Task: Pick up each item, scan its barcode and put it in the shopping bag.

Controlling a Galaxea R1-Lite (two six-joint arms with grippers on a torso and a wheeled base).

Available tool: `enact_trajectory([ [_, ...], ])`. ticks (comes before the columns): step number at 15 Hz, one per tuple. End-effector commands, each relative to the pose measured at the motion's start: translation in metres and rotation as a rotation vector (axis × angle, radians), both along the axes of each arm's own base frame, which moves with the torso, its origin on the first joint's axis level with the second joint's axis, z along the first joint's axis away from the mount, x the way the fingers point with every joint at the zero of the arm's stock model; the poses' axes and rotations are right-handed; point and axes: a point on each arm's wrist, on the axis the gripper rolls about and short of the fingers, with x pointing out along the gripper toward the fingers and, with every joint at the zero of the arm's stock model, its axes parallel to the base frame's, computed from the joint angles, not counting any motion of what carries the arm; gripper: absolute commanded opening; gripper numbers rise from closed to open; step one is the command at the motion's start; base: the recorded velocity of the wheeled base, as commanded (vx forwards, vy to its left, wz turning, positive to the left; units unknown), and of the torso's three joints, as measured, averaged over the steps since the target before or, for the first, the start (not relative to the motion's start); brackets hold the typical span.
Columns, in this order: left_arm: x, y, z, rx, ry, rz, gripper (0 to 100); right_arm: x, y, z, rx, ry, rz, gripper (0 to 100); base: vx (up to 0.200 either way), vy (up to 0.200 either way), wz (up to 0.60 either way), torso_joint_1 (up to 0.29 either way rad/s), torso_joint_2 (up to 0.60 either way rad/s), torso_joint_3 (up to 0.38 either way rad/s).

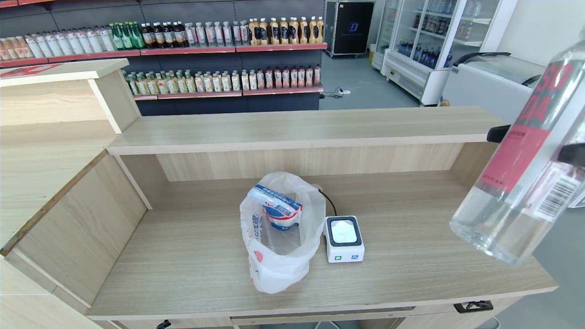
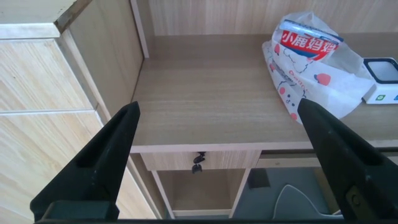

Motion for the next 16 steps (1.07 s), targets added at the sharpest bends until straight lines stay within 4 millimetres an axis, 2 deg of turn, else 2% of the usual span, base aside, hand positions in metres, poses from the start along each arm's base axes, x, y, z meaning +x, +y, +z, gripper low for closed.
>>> enact_trajectory([
  [1,0.0,0.0,0.0,0.001,-0.001,0.001,100,-0.011,0.005,0.006,0.003,-0.009,0.025,0,0.0,0.0,0.0,0.0,0.0,0.0],
  [4,0.0,0.0,0.0,0.001,-0.001,0.001,100,-0.029,0.007,0.011,0.027,0.021,0.013,0,0.0,0.0,0.0,0.0,0.0,0.0],
  [7,0.0,0.0,0.0,0.0,-0.001,0.001,100,-0.058,0.01,-0.001,0.031,0.059,0.047,0,0.0,0.0,0.0,0.0,0.0,0.0],
  [9,0.0,0.0,0.0,0.0,-0.001,0.001,100,-0.066,0.01,-0.006,0.03,0.067,0.055,0,0.0,0.0,0.0,0.0,0.0,0.0],
  [16,0.0,0.0,0.0,0.001,-0.001,0.001,100,-0.061,0.016,-0.008,0.062,0.107,0.017,0,0.0,0.0,0.0,0.0,0.0,0.0],
])
